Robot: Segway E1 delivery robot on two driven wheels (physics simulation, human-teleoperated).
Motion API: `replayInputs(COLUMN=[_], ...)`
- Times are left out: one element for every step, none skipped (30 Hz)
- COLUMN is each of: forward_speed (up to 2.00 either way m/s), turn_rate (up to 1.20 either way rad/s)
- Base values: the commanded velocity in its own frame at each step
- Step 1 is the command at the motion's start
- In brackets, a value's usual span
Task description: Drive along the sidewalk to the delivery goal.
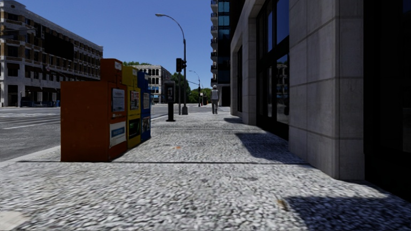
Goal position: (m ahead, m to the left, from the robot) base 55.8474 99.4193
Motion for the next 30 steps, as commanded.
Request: replayInputs(forward_speed=[2.00, 2.00, 2.00, 2.00, 2.00, 2.00, 2.00, 2.00, 2.00, 2.00, 2.00, 2.00, 2.00, 2.00, 2.00, 2.00, 2.00, 2.00, 2.00, 2.00, 2.00, 2.00, 2.00, 2.00, 2.00, 2.00, 2.00, 2.00, 2.00, 2.00], turn_rate=[0.00, 0.00, 0.00, 0.00, 0.00, 0.00, 0.00, 0.00, 0.00, 0.00, 0.00, 0.00, 0.00, 0.00, 0.00, 0.00, 0.00, 0.00, 0.00, 0.00, 0.00, 0.00, 0.00, 0.00, 0.00, 0.00, 0.00, 0.00, 0.00, 0.00])
